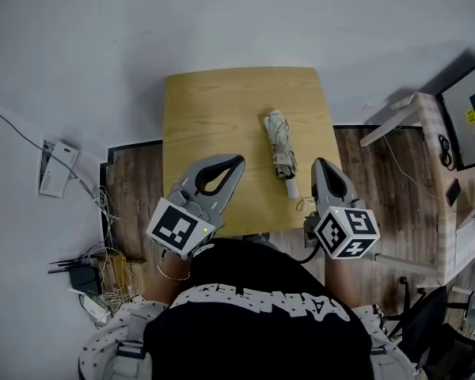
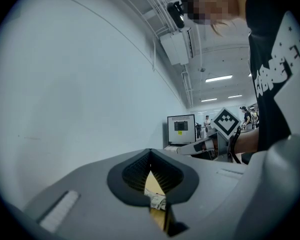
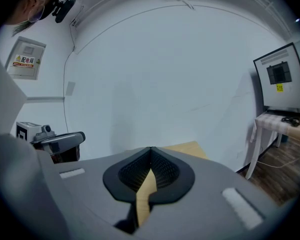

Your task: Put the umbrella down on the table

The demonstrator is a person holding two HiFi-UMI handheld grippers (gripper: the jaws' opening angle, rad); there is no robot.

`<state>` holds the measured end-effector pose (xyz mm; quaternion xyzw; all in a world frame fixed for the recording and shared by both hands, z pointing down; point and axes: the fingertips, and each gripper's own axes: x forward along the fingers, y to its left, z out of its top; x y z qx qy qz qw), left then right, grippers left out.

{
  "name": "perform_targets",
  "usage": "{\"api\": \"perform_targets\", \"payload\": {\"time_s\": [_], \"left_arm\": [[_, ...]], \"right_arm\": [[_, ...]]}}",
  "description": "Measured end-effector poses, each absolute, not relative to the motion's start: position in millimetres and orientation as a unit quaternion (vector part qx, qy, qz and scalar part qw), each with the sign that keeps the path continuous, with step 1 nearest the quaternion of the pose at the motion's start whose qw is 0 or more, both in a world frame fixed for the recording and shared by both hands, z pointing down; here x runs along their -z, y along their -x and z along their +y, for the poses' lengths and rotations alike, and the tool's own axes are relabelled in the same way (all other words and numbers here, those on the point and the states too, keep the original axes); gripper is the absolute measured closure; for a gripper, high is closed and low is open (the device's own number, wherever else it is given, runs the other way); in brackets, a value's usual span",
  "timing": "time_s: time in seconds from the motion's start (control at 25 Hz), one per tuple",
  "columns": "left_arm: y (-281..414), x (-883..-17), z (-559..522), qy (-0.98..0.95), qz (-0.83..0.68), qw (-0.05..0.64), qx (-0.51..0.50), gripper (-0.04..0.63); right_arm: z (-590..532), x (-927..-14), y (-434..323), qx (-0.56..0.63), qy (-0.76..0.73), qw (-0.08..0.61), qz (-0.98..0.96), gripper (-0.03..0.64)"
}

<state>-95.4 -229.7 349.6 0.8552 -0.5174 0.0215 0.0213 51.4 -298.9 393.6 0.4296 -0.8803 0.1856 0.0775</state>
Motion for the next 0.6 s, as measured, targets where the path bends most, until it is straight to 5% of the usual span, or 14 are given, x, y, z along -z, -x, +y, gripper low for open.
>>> {"api": "perform_targets", "payload": {"time_s": [0.6], "left_arm": [[98.7, -351.6, -228.8, -0.855, -0.517, 0.033, -0.021, 0.601]], "right_arm": [[-297.7, -393.2, -47.0, -0.186, -0.429, 0.083, -0.880, 0.603]]}}
